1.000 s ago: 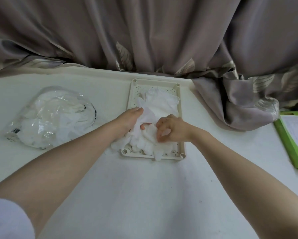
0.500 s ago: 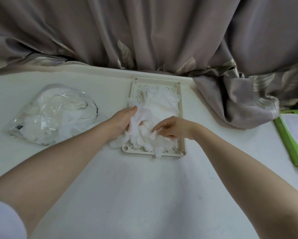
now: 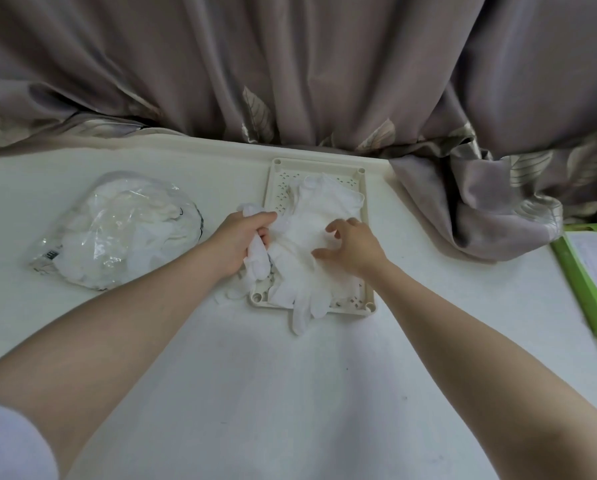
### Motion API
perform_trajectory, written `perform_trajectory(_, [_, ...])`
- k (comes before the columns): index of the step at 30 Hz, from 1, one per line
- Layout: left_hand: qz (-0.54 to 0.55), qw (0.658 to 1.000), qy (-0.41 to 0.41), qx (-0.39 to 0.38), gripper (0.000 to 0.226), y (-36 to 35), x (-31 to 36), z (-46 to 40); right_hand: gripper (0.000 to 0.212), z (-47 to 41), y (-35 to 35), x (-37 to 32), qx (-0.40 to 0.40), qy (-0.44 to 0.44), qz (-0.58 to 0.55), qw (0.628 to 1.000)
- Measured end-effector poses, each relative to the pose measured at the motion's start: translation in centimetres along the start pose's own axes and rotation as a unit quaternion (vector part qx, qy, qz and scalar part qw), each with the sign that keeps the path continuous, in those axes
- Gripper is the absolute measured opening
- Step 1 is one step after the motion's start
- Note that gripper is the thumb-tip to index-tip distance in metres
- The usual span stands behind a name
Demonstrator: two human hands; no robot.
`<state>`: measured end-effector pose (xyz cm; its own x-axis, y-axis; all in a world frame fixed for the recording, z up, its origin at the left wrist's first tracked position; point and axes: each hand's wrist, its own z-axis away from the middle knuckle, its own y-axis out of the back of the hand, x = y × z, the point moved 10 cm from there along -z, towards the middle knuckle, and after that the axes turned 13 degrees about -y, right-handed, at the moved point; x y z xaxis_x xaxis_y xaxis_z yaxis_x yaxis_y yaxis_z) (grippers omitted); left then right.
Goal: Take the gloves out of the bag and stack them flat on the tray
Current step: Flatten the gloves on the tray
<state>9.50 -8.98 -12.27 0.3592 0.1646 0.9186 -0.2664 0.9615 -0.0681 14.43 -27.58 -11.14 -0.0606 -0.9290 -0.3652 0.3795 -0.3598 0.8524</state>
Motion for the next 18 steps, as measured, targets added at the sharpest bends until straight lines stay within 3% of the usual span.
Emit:
perform_trajectory(2, [-0.009, 1.0, -0.006, -0.011, 0.009, -0.4, 0.1, 0.1, 0.056, 0.7, 0.1, -1.0, 0.013, 0.046, 0.01, 0.999])
perform_trajectory(5, [0.051, 0.998, 0.03, -0.01, 0.017, -1.4, -0.5, 0.6, 0.05, 1.5, -1.3, -1.9, 0.005, 0.085, 0.117, 0.989])
perform_trajectory(10, [0.072, 0.996, 0.053, 0.002, 0.026, -1.9, -0.8, 0.8, 0.018, 1.4, -1.1, -3.4, 0.058, 0.121, 0.128, 0.983])
perform_trajectory(14, [0.079, 0.994, 0.071, 0.001, 0.021, -2.2, -1.1, 0.4, 0.018, -0.4, 0.2, -2.5, 0.013, 0.079, -0.002, 0.997])
perform_trajectory(18, [0.09, 0.993, 0.073, -0.002, 0.025, -2.7, -1.1, 0.0, 0.012, -1.2, 1.7, -1.1, -0.001, 0.018, -0.17, 0.985])
